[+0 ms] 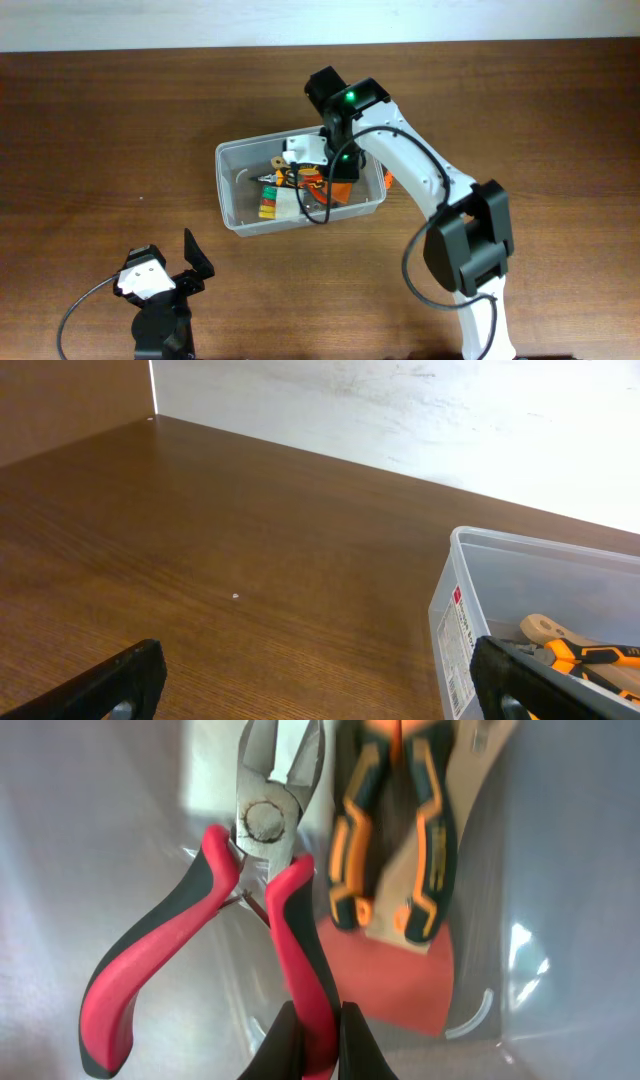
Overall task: Pack container
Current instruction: 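Place the red-handled pliers into the container and release, then grasp the orange bit holder strip with the right gripper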
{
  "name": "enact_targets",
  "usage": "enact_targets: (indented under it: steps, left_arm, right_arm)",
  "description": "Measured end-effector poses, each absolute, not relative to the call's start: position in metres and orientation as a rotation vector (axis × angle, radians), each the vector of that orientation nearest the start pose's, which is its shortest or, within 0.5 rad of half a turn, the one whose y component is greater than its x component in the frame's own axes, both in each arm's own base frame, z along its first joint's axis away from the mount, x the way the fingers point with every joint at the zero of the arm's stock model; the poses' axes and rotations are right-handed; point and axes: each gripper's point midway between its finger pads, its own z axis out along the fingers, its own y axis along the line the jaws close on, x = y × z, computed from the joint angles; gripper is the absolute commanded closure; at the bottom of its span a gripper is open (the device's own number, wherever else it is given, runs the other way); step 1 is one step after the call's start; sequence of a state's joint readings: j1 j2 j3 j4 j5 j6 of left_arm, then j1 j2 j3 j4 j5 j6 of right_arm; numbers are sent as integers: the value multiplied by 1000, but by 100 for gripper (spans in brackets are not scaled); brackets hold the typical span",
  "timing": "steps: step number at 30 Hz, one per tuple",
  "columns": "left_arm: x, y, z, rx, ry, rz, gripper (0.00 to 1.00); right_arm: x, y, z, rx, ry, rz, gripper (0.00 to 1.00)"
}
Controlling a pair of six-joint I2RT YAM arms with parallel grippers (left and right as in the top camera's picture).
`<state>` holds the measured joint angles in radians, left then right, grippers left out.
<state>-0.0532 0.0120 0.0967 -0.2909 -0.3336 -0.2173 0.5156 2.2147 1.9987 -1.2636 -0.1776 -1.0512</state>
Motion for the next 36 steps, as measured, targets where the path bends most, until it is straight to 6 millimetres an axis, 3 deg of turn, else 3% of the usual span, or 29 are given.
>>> enact_targets:
  steps: [3, 4, 5, 6, 7, 11, 16, 19, 23, 26, 27, 29, 32, 36]
  left_arm:
    - [229, 44, 149, -382, 1725, 100, 1]
    - [229, 44, 149, -382, 1725, 100, 1]
    - [229, 44, 149, -382, 1725, 100, 1]
    - [229, 44, 149, -382, 1725, 100, 1]
    - [229, 44, 149, -382, 1725, 100, 1]
    - [229, 44, 149, -382, 1725, 100, 1]
    - [229, 44, 149, -382, 1725, 100, 1]
    - [229, 44, 149, -382, 1725, 100, 1]
    - [229, 44, 149, -382, 1725, 100, 1]
    - [229, 44, 149, -382, 1725, 100, 1]
    - [229, 44, 149, -382, 1725, 100, 1]
    - [229, 44, 149, -382, 1725, 100, 1]
    - [229, 44, 149, -382, 1725, 100, 1]
    - [229, 44, 149, -382, 1725, 100, 1]
  right_arm:
    - [387, 233, 71, -2131, 2179, 180, 95]
    - [390, 228, 67, -2129, 2198, 165, 82]
    - [392, 224, 64, -2127, 2211, 155, 64]
    - [393, 220, 63, -2128, 2216, 149, 52]
    - [395, 217, 63, -2118, 2227, 143, 1]
    - [397, 214, 63, -2090, 2253, 130, 1]
    - [403, 226, 77, -1962, 2318, 128, 1]
    - [416, 236, 109, -1822, 2341, 112, 1]
    - [432, 234, 176, -1486, 2424, 115, 1]
    - [442, 209, 228, -1177, 2470, 127, 1]
    - [450, 190, 250, -1006, 2484, 132, 1]
    - [459, 158, 265, -720, 2551, 152, 1]
    - [471, 110, 256, -283, 2667, 185, 7]
    - [478, 64, 207, 193, 2804, 199, 12]
